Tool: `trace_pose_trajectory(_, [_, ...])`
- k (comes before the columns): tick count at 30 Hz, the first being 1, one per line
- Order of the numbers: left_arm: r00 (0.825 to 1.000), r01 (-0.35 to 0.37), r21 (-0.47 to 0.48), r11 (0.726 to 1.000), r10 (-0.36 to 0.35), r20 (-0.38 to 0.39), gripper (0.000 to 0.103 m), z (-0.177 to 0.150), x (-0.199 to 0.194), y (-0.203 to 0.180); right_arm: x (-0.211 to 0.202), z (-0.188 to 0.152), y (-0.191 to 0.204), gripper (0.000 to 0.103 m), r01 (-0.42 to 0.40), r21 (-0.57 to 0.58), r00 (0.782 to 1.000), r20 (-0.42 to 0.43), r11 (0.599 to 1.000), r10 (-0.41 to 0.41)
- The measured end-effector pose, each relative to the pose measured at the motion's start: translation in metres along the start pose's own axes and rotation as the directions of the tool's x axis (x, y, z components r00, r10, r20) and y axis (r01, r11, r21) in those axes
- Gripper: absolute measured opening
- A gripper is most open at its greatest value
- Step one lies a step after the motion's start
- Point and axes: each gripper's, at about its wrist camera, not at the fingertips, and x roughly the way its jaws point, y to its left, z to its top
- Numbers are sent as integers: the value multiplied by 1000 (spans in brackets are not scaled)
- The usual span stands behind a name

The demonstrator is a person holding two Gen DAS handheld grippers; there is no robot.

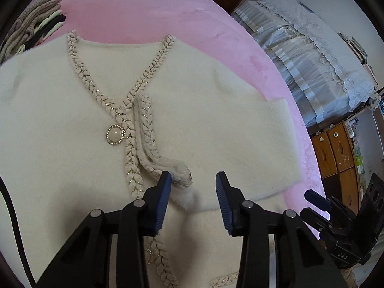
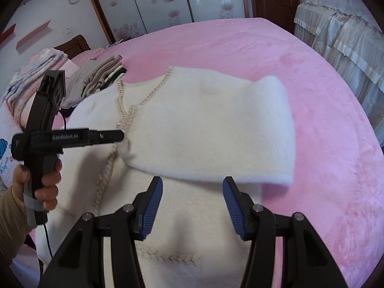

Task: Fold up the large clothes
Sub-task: 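Grasp the braided front placket with the left tool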

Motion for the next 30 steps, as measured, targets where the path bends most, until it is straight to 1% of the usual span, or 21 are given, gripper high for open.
trace_pose_trajectory(2, [1000,-16,4,1000,16,-19,39,5,8,-3,2,-6,-8,53,14,12,1000,-13,1000,-14])
trace_pose_trajectory(5, [994,-85,-2,996,84,-76,58,9,22,-5,3,-14,-20,53,26,36,999,-32,999,-25])
trace_pose_trajectory(7, [986,-133,11,991,133,-95,59,7,26,-5,0,-21,-30,53,40,52,999,-31,998,-38])
trace_pose_trajectory(9, [981,-163,15,986,164,-103,59,3,29,-3,-1,-25,-37,53,41,66,999,-35,997,-39])
trace_pose_trajectory(13, [989,-108,-51,993,103,-107,59,2,30,10,2,-28,-44,53,43,82,998,-42,996,-39])
trace_pose_trajectory(14, [990,-102,-56,993,95,-105,54,2,31,10,4,-29,-45,53,47,82,998,-42,996,-44])
trace_pose_trajectory(15, [990,-99,-55,994,93,-103,34,2,31,10,6,-29,-46,53,56,82,998,-44,995,-52])
trace_pose_trajectory(16, [990,-88,-52,995,81,-114,25,2,36,9,8,-28,-47,53,64,83,997,-45,994,-61])
trace_pose_trajectory(17, [989,-82,-55,995,74,-129,19,2,40,7,10,-28,-48,53,71,83,997,-44,994,-67])
trace_pose_trajectory(20, [990,-106,-28,994,103,-94,12,3,42,-4,15,-30,-54,53,96,85,995,-40,992,-93])
trace_pose_trajectory(23, [994,-106,-3,994,106,-41,10,13,26,-21,25,-31,-66,53,109,117,993,-58,987,-103])
trace_pose_trajectory(25, [993,-117,37,992,117,14,10,27,7,-42,32,-29,-73,53,113,139,992,-66,984,-105])
trace_pose_trajectory(27, [988,-134,70,989,128,84,10,46,-15,-64,38,-26,-77,53,112,155,993,-63,982,-103])
trace_pose_trajectory(30, [973,-144,106,984,121,197,10,76,-53,-91,51,-14,-80,52,113,187,993,-53,976,-104])
